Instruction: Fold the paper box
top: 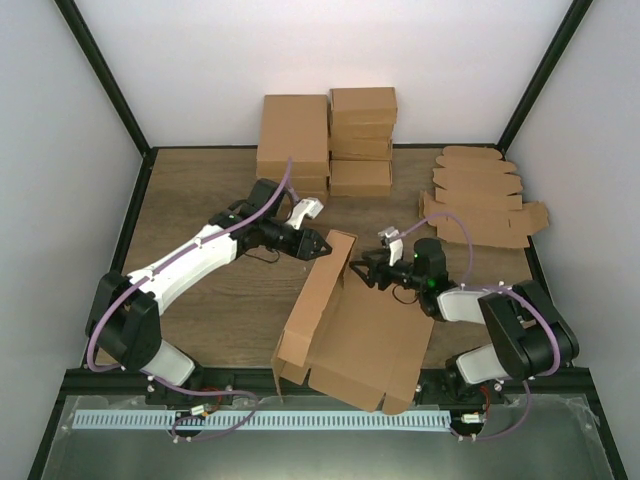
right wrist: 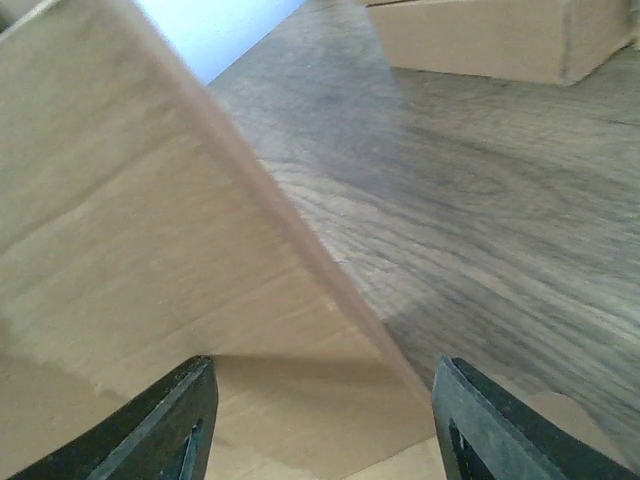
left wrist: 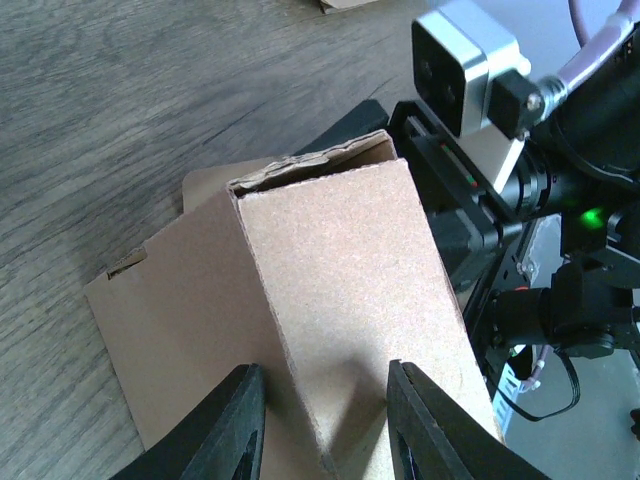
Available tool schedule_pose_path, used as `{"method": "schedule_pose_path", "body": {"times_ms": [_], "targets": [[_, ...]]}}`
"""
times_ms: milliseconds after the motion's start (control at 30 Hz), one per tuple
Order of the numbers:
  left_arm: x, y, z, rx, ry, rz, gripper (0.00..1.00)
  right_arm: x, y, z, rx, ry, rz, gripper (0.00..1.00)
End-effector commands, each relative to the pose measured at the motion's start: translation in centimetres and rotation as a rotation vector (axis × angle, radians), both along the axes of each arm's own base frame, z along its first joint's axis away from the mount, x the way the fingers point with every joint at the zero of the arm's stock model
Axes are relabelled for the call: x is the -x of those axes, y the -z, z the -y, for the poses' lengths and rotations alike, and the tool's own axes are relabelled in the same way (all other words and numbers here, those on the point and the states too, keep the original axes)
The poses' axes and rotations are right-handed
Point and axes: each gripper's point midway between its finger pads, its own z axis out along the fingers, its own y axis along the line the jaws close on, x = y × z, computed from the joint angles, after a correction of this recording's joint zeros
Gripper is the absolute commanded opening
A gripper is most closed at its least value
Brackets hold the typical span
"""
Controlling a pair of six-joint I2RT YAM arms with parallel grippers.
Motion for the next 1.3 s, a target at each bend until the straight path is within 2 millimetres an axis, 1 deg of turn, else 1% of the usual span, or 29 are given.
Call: {"method": "schedule_pose_path", "body": {"times_ms": [0, 333, 433, 567, 700, 800, 900, 1033, 1267], "targets": [[0.1, -0.6, 0.2, 0.027, 0.027, 0.027, 0.36, -0.3, -1.5, -1.8, 0.021, -0.051, 0.119, 0.62], [0.6, -0.6, 0.1, 0.028, 0.048, 0.021, 0.37, -0.3, -1.8, -3.0, 0.035, -0.085, 0.156, 0.63], [0.7, -0.6, 0.2, 0.029, 0.058, 0.019, 0.37, -0.9, -1.8, -3.1, 0.043, -0.074, 0.160, 0.62], [1.0, -0.7, 0.4, 0.044, 0.082, 0.005, 0.37, -2.4, -1.6, -2.8, 0.069, -0.021, 0.157, 0.63], [1.2, -0.6, 0.5, 0.051, 0.095, -0.006, 0.37, -2.9, -1.9, -2.9, 0.061, -0.009, 0.175, 0.67], [1.3, -0.4, 0.5, 0.050, 0.102, -0.008, 0.37, -3.3, -1.8, -3.3, 0.053, -0.021, 0.177, 0.67], [1.4, 0.4, 0.4, 0.039, 0.111, -0.023, 0.37, -3.4, -1.6, -3.9, 0.038, -0.048, 0.178, 0.67], [1.4, 0.9, 0.3, 0.035, 0.106, -0.030, 0.37, -3.4, -1.4, -4.3, 0.040, -0.055, 0.181, 0.66], [0.3, 0.5, -0.6, 0.013, 0.056, -0.009, 0.37, -3.3, -1.3, -4.1, 0.047, -0.030, 0.185, 0.64]]}}
